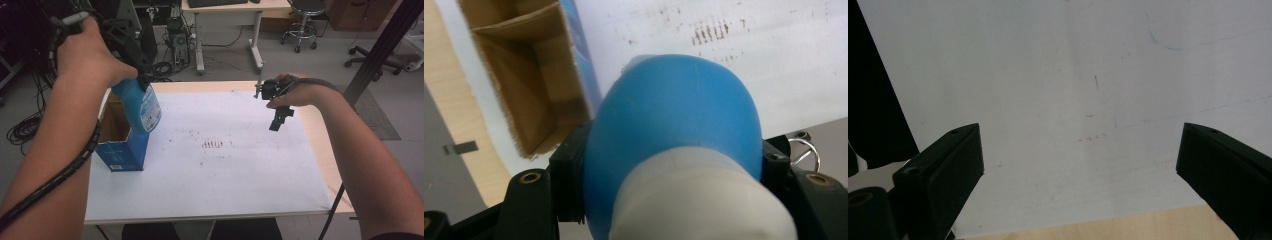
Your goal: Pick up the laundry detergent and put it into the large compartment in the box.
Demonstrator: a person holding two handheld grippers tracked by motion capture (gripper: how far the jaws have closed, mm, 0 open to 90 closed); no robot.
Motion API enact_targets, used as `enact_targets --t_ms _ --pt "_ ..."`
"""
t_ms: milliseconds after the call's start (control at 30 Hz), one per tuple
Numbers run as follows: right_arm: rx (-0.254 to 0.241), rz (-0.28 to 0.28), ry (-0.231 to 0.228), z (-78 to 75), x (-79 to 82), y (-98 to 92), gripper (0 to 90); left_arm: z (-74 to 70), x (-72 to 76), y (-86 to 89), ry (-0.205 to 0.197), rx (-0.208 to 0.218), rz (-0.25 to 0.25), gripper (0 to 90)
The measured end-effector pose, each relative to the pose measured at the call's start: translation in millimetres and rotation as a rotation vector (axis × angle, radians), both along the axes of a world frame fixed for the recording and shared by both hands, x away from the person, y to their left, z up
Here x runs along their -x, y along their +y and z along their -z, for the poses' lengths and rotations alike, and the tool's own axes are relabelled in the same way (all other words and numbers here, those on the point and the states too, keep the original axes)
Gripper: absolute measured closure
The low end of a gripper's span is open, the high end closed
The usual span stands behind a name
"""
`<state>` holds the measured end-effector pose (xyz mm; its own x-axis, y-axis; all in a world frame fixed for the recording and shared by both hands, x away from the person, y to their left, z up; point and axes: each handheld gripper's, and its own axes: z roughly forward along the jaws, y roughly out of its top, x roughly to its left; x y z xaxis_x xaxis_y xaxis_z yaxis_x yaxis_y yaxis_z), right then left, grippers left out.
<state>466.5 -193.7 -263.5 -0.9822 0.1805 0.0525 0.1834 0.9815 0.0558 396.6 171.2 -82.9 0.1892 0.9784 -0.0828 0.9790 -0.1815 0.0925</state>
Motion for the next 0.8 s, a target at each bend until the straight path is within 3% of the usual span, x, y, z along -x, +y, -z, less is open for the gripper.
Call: enact_targets --t_ms 233,500,800 --pt "0.001 -0.002 -0.004 0.6 -0.1 0.7 4.8 -12.2 -5.8 23.8 0.01 0.027 -0.08 36.1" --pt "0.001 -0.001 -0.005 1.0 -0.3 0.4 4.9 -16.3 -12.6 46.8 0.02 0.018 -0.164 36.2" --pt "0.001 -0.001 -0.002 3.6 -1.0 1.1 5.0 -17.3 -18.1 74.9 0.019 0.037 -0.255 36.2"
